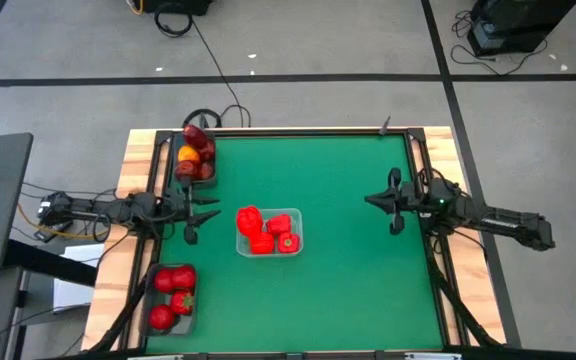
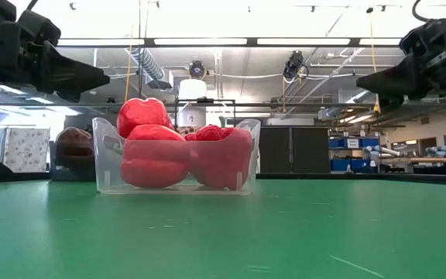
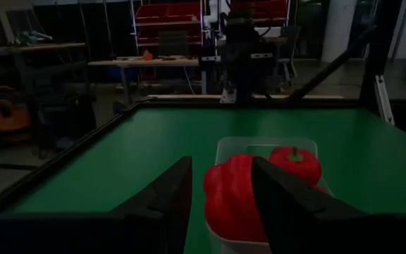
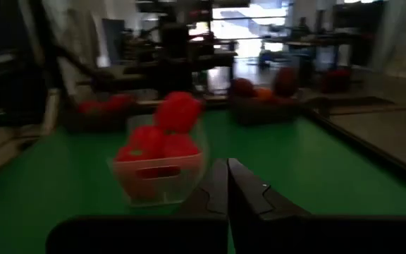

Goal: Sort produce into baskets
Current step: Return To Home Position

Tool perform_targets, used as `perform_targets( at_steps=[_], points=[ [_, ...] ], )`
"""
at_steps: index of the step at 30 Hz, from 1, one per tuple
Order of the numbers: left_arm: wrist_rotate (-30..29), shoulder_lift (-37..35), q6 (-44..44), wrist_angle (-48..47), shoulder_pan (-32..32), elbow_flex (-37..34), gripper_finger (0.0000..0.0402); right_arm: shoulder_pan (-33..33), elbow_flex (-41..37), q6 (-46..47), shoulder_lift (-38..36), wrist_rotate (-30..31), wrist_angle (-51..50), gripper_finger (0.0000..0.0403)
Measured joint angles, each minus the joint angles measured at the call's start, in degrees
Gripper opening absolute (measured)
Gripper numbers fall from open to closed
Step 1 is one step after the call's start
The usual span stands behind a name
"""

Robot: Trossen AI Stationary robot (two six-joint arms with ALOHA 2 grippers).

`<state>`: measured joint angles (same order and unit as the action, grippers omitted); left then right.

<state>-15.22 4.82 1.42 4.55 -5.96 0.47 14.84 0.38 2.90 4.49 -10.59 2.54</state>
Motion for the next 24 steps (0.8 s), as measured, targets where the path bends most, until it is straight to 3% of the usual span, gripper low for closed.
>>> perform_targets(
  at_steps=[3,9,14,24],
  points=[
    [0.0,0.0,0.85,0.03,0.0,0.0,0.0151,2.24,0.0,0.91,-0.02,-0.3,0.11,0.0005],
    [-1.16,0.0,1.64,0.08,0.0,-0.02,0.0151,5.24,0.0,3.1,0.0,-7.28,0.93,0.0005],
    [-0.07,0.0,1.1,-0.39,0.0,-0.02,0.0151,6.75,0.0,3.03,0.0,-7.23,1.03,0.0006],
    [-4.06,2.41,-6.66,-1.14,0.0,-0.02,0.0152,7.51,0.0,5.16,1.22,9.76,-0.01,0.0036]
  ],
)
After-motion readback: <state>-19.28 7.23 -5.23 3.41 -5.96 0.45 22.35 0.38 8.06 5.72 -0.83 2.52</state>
